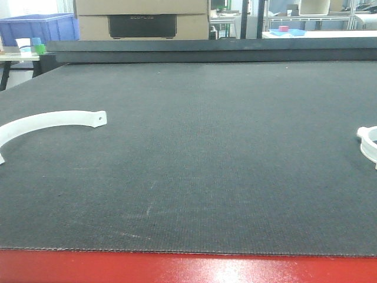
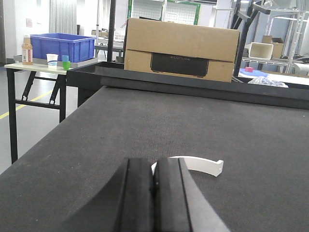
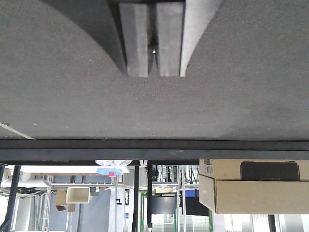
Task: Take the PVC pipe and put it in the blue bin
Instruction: 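Lower both grippers toward the two white semicircular pipe clamps on the table, then close left and right grippers on the ends of the white clamps, then lift both held white clamps up off the table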
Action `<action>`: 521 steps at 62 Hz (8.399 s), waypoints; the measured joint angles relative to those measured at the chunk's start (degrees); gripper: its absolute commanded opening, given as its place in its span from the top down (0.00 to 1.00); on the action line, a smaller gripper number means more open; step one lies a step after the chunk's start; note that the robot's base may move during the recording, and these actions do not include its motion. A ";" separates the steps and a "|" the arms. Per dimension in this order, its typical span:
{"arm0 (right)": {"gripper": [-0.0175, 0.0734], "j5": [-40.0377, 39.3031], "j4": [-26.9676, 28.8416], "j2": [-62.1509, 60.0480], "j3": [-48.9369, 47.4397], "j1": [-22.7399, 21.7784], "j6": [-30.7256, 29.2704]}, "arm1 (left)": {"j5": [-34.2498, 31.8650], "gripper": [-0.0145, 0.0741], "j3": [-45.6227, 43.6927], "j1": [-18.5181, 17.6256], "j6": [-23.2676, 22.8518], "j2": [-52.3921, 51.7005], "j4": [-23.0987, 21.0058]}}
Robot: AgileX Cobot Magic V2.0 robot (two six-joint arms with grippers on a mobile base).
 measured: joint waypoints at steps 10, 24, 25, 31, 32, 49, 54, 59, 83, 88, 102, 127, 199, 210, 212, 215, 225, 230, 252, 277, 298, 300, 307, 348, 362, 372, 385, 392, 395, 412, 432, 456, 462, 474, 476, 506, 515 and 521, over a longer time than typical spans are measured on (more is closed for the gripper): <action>0.99 0.00 0.00 0.00 0.00 0.00 0.00 | 0.00 0.96 0.00 0.00 0.00 0.00 0.00; 0.99 0.00 0.00 0.00 0.00 0.00 0.00 | 0.00 0.96 0.00 0.00 0.00 0.00 0.00; 0.99 0.00 0.00 0.00 0.00 0.00 0.00 | 0.00 0.96 0.00 0.00 0.00 0.00 0.00; 0.99 0.00 0.00 0.00 0.00 0.00 0.00 | 0.00 0.96 0.00 0.00 0.00 0.00 0.00; 0.99 0.00 0.00 0.00 0.00 0.00 0.00 | 0.00 0.96 0.00 0.00 0.00 0.00 0.00; 0.99 0.00 0.00 0.00 0.00 0.00 0.00 | 0.00 0.96 0.00 0.00 0.00 0.00 0.00; 0.99 0.00 0.00 0.00 0.00 0.00 0.00 | 0.00 0.96 0.00 0.00 0.00 0.00 0.00; 0.99 -0.67 0.00 0.00 0.00 0.00 0.00 | -0.56 0.96 0.00 0.00 0.00 0.00 0.00; 0.99 -11.42 0.00 -0.10 0.02 0.00 0.00 | -3.71 0.96 0.00 0.00 0.00 0.00 4.54; 0.99 -17.15 0.00 -0.10 0.02 0.00 0.00 | -3.29 0.96 -0.95 0.00 0.00 0.00 4.79; 0.99 -18.17 0.00 -0.10 -5.82 0.00 0.00 | -1.23 0.96 -11.90 0.00 0.00 0.21 8.04; 0.99 2.78 1.02 13.08 -24.42 0.00 0.00 | 19.22 0.96 -34.23 0.00 0.00 21.47 8.41; 0.99 36.70 3.20 64.58 -42.79 0.00 0.00 | 47.28 0.96 -49.01 0.00 0.00 72.78 -1.81; 0.99 28.20 3.23 66.28 -42.92 0.00 0.00 | 41.82 0.96 -49.01 0.00 0.00 72.78 -2.34; 0.99 27.31 3.33 66.59 -43.02 0.00 0.00 | 40.89 0.96 -49.11 0.00 0.00 72.78 -2.74; 0.99 26.89 3.33 67.30 -43.02 0.00 0.00 | 39.91 0.96 -49.11 0.00 0.00 72.78 -3.13; 0.97 31.04 4.84 70.64 -43.48 0.00 0.00 | 40.58 0.96 -50.55 0.00 0.00 72.87 -3.46; 0.97 35.05 5.59 72.96 -44.73 0.00 0.57 | 41.71 0.96 -52.35 0.00 0.00 72.87 -3.46; 0.97 48.62 -0.63 84.52 -60.04 5.45 10.07 | 43.76 0.96 -56.50 0.00 0.00 72.87 -3.52; 0.97 58.69 -4.03 96.70 -74.16 10.28 15.83 | 45.56 0.96 -56.50 0.00 0.00 72.87 -3.52; 0.59 60.17 -3.65 100.03 -74.89 10.28 20.16 | 45.88 0.96 -56.50 0.00 0.00 72.87 -3.52; 0.58 60.17 -3.26 100.35 -74.89 10.28 20.14 | 45.88 0.96 -56.50 0.00 0.00 72.87 -3.52; 0.57 60.17 -1.94 101.64 -74.89 10.28 20.26 | 45.92 0.96 -56.50 0.00 0.00 72.87 -3.52; 0.82 56.67 -0.73 106.56 -75.11 10.28 20.56 | 46.60 0.96 -55.76 0.00 0.00 72.87 -3.52; 0.98 56.67 -0.61 106.56 -75.23 10.28 20.68 | 47.20 0.96 -55.76 0.00 0.00 72.87 -3.60; 0.98 57.68 -0.86 106.45 -75.55 10.82 19.65 | 51.39 0.96 -57.26 0.55 0.00 72.87 -3.60; 0.98 59.18 -3.65 103.45 -77.57 14.49 16.75 | 57.21 0.96 -63.54 1.66 0.11 74.61 -3.06; 0.98 59.67 -4.79 101.18 -79.01 16.87 14.70 | 60.80 0.96 -67.58 1.70 2.17 78.45 -2.50; 0.98 59.82 -4.79 100.63 -79.75 17.55 14.05 | 62.48 0.96 -69.88 1.79 3.47 80.56 -2.38; 0.98 60.49 -5.24 100.12 -80.71 18.20 13.07 | 65.68 0.96 -80.66 1.79 5.17 95.12 -2.38; 0.98 59.83 -5.24 100.12 -80.71 18.20 13.03 | 61.24 0.82 -82.09 1.79 5.61 103.08 -2.86; 0.98 58.53 -5.24 102.07 -80.71 18.20 12.79 | 58.48 0.53 -82.31 1.79 7.54 107.26 -5.66; 0.98 58.53 -5.24 102.67 -80.71 18.20 12.84 | 58.12 0.53 -82.43 1.79 7.54 108.78 -5.66; 0.98 59.05 -5.24 103.57 -80.49 18.20 12.84 | 58.09 0.53 -82.52 1.79 7.65 110.76 -5.66; 0.98 59.14 -5.24 103.59 -80.49 18.20 12.84 | 58.09 0.53 -82.61 1.79 7.65 110.92 -5.66; 0.98 59.14 -5.24 103.59 -80.46 18.20 12.84 | 58.77 0.96 -83.09 1.79 7.65 111.41 -5.37; 0.98 59.14 -5.24 103.48 -80.46 18.20 12.65 | 59.22 0.96 -83.09 1.79 7.65 111.20 -5.37; 0.98 58.86 -5.24 102.06 -80.46 18.20 12.65 | 60.14 0.96 -82.97 1.79 7.65 109.90 -5.47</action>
